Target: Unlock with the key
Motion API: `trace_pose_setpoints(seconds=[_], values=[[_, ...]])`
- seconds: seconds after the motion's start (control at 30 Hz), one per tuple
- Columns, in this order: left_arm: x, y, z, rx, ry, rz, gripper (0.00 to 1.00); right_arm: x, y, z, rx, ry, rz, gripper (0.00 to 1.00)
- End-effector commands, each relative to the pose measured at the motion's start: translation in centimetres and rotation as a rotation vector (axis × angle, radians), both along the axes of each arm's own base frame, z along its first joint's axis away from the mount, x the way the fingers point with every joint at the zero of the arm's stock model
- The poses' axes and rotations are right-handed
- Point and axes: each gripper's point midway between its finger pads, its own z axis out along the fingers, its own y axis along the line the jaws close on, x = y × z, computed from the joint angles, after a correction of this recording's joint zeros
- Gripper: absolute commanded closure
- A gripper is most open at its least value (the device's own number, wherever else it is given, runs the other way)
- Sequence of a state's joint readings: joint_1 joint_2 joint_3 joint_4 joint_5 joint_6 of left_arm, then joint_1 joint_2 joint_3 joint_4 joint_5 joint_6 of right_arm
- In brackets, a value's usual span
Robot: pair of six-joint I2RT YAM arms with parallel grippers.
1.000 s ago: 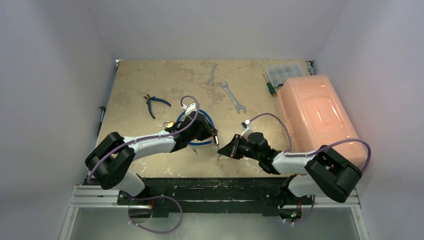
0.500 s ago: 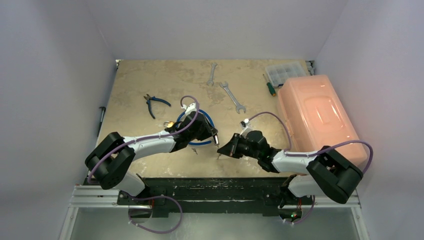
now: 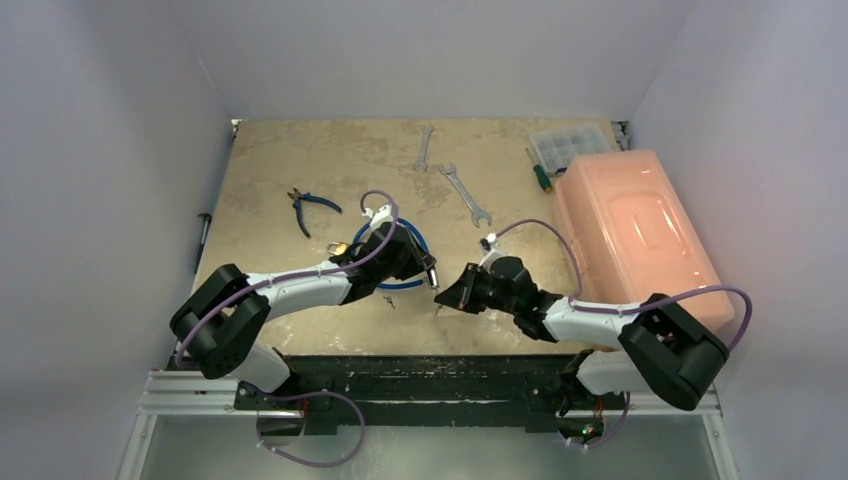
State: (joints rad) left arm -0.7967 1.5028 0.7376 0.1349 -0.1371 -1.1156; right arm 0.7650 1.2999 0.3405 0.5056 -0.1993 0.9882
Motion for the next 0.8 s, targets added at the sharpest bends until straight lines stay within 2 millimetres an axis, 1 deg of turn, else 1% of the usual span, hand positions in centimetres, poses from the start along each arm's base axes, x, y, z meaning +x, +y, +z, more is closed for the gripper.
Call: trace_pose_setpoints(seconds=[0.0, 0.2, 0.47, 0.63, 0.77], values=[[-0.5, -1.8, 2.8, -0.093, -0.045, -0.054, 1.0, 2.8, 0.9, 4.3, 0.055, -0.14, -0.039, 1.0], [-0.5, -1.9, 2.8, -0.095, -0.046, -0.056, 1.0, 3.5, 0.7, 5.2, 0.026, -0.172, -0.053, 1.0], [-1.0, -2.3, 2.8, -0.099, -0.043, -0.071, 1.0, 4.0, 0.9, 5.4, 0.017, -0.208, -0.046, 1.0], [-1.3, -2.3, 2.5, -0.099, -0.031, -0.074, 1.0, 4.3, 0.9, 6.0, 0.043, -0.238, -0.059, 1.0], [-1.8, -2.4, 2.4, -0.106, -0.019, -0.078, 1.0, 4.7, 0.8, 6.8, 0.081, -0.277, -0.084, 1.0]])
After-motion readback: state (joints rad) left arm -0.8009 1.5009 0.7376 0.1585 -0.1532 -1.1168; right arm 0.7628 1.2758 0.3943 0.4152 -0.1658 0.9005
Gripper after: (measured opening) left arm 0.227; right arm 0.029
